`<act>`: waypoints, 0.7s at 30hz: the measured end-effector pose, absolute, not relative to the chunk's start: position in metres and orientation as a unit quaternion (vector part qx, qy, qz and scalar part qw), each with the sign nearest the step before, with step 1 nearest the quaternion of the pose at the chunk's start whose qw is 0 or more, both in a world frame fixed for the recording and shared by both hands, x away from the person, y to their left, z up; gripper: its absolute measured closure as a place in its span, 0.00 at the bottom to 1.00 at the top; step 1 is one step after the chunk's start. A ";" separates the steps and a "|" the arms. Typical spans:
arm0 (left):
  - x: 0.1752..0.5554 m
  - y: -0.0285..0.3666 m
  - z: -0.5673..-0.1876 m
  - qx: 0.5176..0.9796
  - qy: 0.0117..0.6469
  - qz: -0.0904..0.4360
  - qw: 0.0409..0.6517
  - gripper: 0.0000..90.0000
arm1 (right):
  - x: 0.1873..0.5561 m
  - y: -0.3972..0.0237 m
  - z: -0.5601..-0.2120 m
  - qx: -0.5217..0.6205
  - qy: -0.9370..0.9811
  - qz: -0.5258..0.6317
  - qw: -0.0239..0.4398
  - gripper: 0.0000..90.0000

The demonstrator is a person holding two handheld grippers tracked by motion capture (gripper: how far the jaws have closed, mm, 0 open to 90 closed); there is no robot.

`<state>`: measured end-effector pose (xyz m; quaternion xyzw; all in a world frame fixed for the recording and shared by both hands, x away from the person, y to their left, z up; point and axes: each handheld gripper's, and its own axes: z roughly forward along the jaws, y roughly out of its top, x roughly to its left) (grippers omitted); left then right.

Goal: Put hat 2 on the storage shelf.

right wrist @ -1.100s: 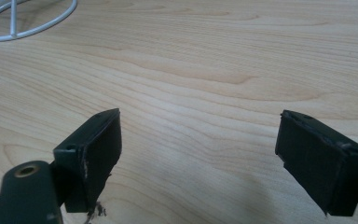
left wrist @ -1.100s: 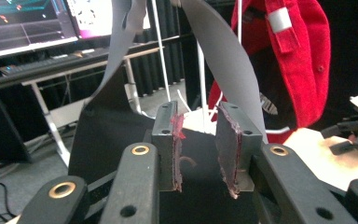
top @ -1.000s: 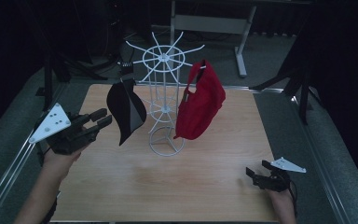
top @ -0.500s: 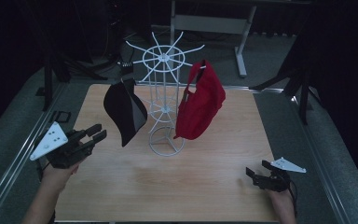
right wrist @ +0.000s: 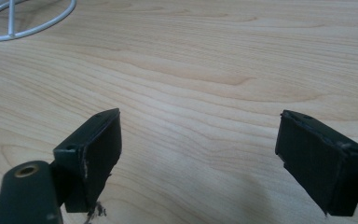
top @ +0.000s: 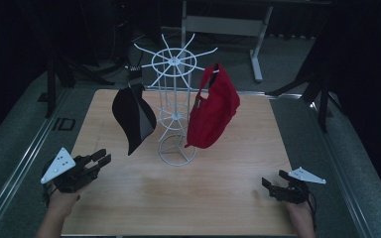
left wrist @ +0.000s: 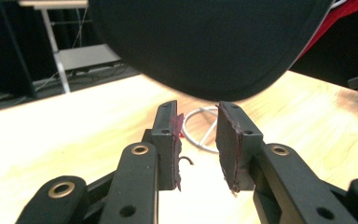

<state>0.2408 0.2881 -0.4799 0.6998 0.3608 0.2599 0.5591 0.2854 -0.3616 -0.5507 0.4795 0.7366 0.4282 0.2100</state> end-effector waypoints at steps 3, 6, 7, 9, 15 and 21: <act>0.239 0.291 -0.490 0.703 0.369 0.257 0.552 0.78 | 0.286 -0.362 -0.551 0.481 0.736 0.428 0.210 0.16; 0.235 0.294 -0.498 0.700 0.376 0.254 0.552 0.78 | 0.286 -0.362 -0.551 0.480 0.736 0.428 0.210 0.16; 0.234 0.295 -0.502 0.698 0.379 0.249 0.554 0.78 | 0.285 -0.362 -0.551 0.480 0.736 0.428 0.209 0.16; 0.233 0.295 -0.507 0.699 0.384 0.249 0.550 0.78 | 0.285 -0.362 -0.551 0.482 0.735 0.429 0.209 0.16; 0.229 0.298 -0.519 0.695 0.396 0.243 0.549 0.78 | 0.286 -0.362 -0.551 0.481 0.736 0.428 0.209 0.16; 0.229 0.300 -0.526 0.693 0.404 0.235 0.549 0.78 | 0.286 -0.362 -0.551 0.481 0.736 0.428 0.209 0.16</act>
